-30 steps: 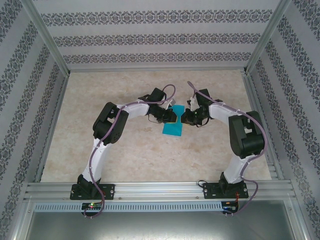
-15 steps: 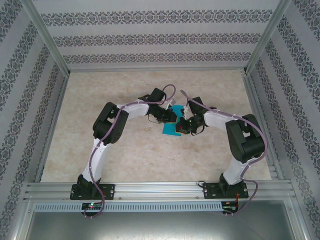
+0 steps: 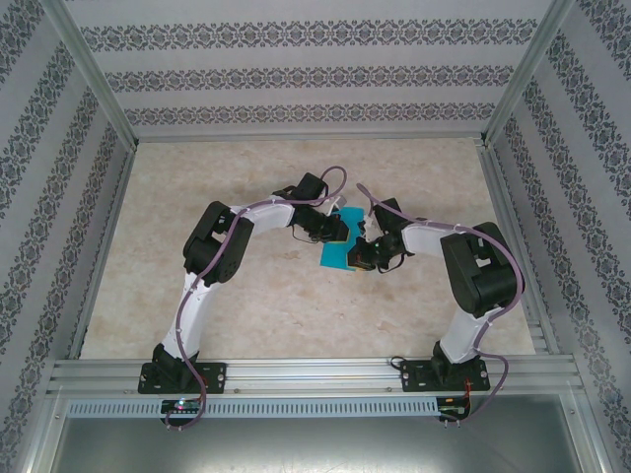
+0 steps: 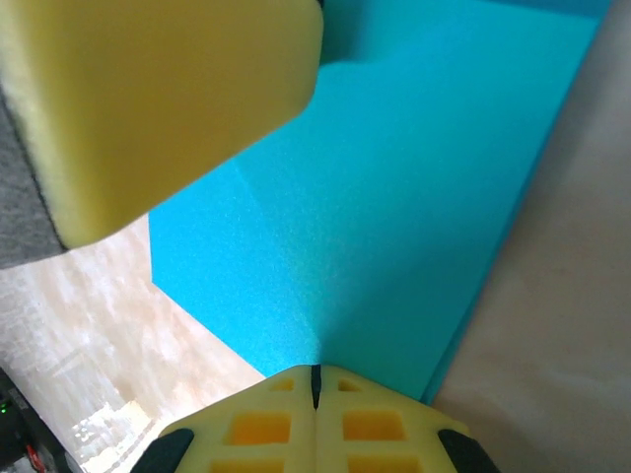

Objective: Fold a paper plane with a square sheet of paper (pick it up from the middle)

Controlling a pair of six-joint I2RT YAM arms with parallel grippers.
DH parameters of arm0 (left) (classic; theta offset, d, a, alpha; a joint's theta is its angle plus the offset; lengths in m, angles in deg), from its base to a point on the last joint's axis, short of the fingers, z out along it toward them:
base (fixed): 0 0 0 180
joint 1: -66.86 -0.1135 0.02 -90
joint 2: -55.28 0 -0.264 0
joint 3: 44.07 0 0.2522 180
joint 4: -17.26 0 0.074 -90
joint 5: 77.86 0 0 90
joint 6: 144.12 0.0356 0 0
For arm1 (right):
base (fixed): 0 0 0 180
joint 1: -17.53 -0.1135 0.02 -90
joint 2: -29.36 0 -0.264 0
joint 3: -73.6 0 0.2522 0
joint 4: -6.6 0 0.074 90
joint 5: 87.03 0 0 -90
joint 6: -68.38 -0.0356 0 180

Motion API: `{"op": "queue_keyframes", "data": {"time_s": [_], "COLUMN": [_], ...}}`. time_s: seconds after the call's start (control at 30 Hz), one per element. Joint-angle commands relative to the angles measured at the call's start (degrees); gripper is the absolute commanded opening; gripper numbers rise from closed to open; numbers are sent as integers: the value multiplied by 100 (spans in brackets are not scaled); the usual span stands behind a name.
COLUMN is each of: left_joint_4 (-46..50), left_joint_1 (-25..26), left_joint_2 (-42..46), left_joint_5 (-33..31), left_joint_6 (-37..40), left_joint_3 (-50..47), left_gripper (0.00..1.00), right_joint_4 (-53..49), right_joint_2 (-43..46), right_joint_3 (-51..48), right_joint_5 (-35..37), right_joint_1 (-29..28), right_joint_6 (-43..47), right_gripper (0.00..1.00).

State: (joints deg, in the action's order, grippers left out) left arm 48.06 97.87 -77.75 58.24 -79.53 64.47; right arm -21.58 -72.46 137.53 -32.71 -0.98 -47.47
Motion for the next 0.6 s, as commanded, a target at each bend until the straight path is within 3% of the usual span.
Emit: {"op": "queue_keyframes", "data": {"time_s": [0.0,0.57], "left_joint_4": [652,618], "left_joint_1": [-112,-154], "left_joint_2": [-285,-265], "left_joint_5": [-472,-372], "left_joint_6": [212,214], "left_joint_3": [-52,-48], "left_gripper": [18,18], "right_joint_4": [13,210], "right_joint_2": [-42,396], "right_joint_3": [-279,-946], "right_joint_5": [48,-94], "right_joint_1": [35,256], "right_joint_6": [-60,-105], "right_gripper": [0,0]}}
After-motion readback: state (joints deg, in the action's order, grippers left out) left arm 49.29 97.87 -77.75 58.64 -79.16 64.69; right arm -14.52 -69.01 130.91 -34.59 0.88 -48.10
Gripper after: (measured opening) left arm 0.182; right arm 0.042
